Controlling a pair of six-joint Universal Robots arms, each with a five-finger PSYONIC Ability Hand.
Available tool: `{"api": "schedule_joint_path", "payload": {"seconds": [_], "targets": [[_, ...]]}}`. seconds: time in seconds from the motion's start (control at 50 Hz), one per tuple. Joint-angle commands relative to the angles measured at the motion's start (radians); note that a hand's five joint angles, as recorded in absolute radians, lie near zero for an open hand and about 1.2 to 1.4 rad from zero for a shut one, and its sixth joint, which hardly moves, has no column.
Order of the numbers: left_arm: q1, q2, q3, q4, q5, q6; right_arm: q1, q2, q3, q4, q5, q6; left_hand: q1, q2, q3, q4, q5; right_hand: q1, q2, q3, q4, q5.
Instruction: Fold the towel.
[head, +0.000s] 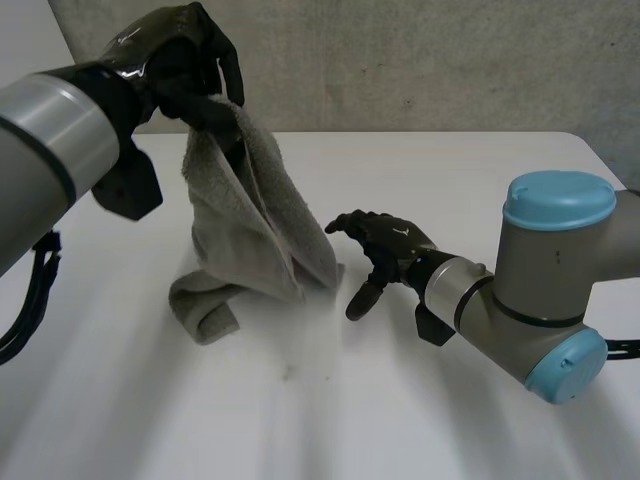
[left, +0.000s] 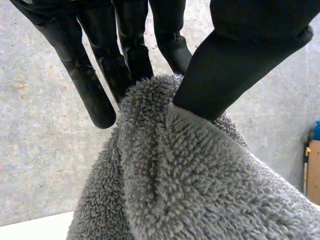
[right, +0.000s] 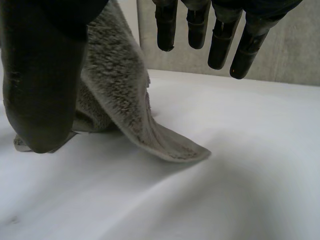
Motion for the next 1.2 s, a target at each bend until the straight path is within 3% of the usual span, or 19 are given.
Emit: {"api": "schedule_joint_path", "payload": {"seconds": [0.02, 0.14, 0.18, 0.2, 0.22, 0.24, 0.26, 0.28, 0.4, 0.44, 0.52, 0.6, 0.62, 0.7, 0.9, 0.98, 1.1, 1.16, 1.2], "targets": [[-0.003, 0.097, -0.125, 0.008, 0.0, -0.005, 0.029, 0.045, 0.049, -0.126, 0.013, 0.217, 0.203, 0.182, 0.185, 0.179, 0.207, -0.06, -0.072, -0.067, -0.085, -0.06], [-0.006, 0.126, -0.18, 0.011, 0.0, -0.009, 0.073, 0.1, 0.043, -0.194, 0.018, 0.322, 0.203, 0.182, 0.185, 0.179, 0.207, -0.06, -0.072, -0.067, -0.085, -0.06], [-0.006, 0.128, -0.185, 0.015, -0.001, -0.011, 0.091, 0.126, 0.04, -0.208, 0.016, 0.357, 0.203, 0.182, 0.185, 0.179, 0.207, 0.336, 0.324, 0.329, 0.311, 0.336], [-0.003, 0.128, -0.189, 0.019, -0.001, -0.011, 0.092, 0.126, 0.04, -0.208, 0.016, 0.357, 0.203, 0.182, 0.185, 0.179, 0.207, 0.338, 0.326, 0.331, 0.313, 0.338], [0.003, 0.126, -0.192, 0.025, -0.001, -0.011, 0.092, 0.13, 0.038, -0.208, 0.021, 0.357, 0.203, 0.182, 0.185, 0.179, 0.207, 0.617, 0.605, 0.61, 0.592, 0.617], [0.003, 0.126, -0.192, 0.025, -0.001, -0.011, 0.092, 0.13, 0.038, -0.208, 0.021, 0.357, 0.203, 0.182, 0.185, 0.179, 0.207, 0.62, 0.608, 0.613, 0.595, 0.62], [0.006, 0.125, -0.195, 0.031, -0.001, -0.009, 0.089, 0.128, 0.038, -0.206, 0.022, 0.356, 0.203, 0.182, 0.185, 0.179, 0.207, 1.003, 0.992, 0.997, 0.978, 1.003], [0.006, 0.125, -0.195, 0.031, -0.001, -0.009, 0.079, 0.117, 0.038, -0.209, 0.025, 0.351, 0.203, 0.182, 0.185, 0.179, 0.207, 1.16, 1.149, 1.154, 1.135, 1.16], [0.042, 0.108, -0.208, 0.074, 0.0, -0.002, -0.042, 0.001, 0.038, -0.212, 0.07, 0.293, 0.203, 0.182, 0.185, 0.179, 0.207, 1.162, 1.15, 1.155, 1.137, 1.162], [0.062, 0.097, -0.211, 0.082, 0.002, 0.0, -0.121, -0.129, 0.047, -0.238, 0.111, 0.169, 0.203, 0.182, 0.185, 0.179, 0.207, 1.162, 1.15, 1.155, 1.137, 1.162], [0.085, 0.036, -0.217, 0.087, 0.006, 0.0, -0.154, -0.257, 0.051, -0.254, 0.119, -0.011, 0.203, 0.182, 0.185, 0.179, 0.207, 1.162, 1.15, 1.155, 1.137, 1.162], [0.079, -0.001, -0.247, 0.085, 0.018, 0.0, -0.16, -0.398, 0.043, -0.158, 0.053, -0.266, 0.203, 0.182, 0.185, 0.179, 0.207, 1.162, 1.15, 1.155, 1.137, 1.162], [0.077, -0.013, -0.267, 0.088, 0.032, 0.001, -0.16, -0.398, 0.043, -0.157, 0.053, -0.267, 0.203, 0.182, 0.185, 0.179, 0.207, 1.162, 1.15, 1.155, 1.137, 1.162], [0.076, -0.046, -0.304, 0.09, 0.075, 0.001, -0.162, -0.47, 0.031, 0.072, -0.034, -0.474, 0.203, 0.182, 0.185, 0.179, 0.207, 1.162, 1.15, 1.155, 1.137, 1.162], [0.033, -0.198, -0.367, 0.117, 0.117, 0.005, -0.154, -0.355, -0.008, 0.492, -0.03, -0.827, 0.203, 0.182, 0.185, 0.179, 0.207, 1.162, 1.15, 1.155, 1.137, 1.162], [0.033, -0.263, -0.347, 0.134, 0.115, 0.064, -0.152, -0.257, -0.046, 0.611, 0.031, -0.982, 0.203, 0.182, 0.185, 0.179, 0.207, 1.162, 1.15, 1.155, 1.137, 1.162], [0.034, -0.311, -0.165, 0.18, 0.111, 0.253, -0.149, -0.148, -0.226, 0.558, 0.122, -0.997, 0.203, 0.182, 0.185, 0.179, 0.207, 1.162, 1.15, 1.155, 1.137, 1.162], [0.036, -0.303, 0.006, 0.202, 0.115, 0.336, -0.146, -0.078, -0.411, 0.408, 0.133, -0.936, 0.203, 0.182, 0.185, 0.179, 0.207, 1.162, 1.15, 1.155, 1.137, 1.162], [0.036, -0.3, 0.103, 0.227, 0.114, 0.363, -0.151, -0.059, -0.535, 0.156, 0.102, -0.832, 0.203, 0.182, 0.185, 0.179, 0.207, 1.162, 1.15, 1.155, 1.137, 1.162]]}}
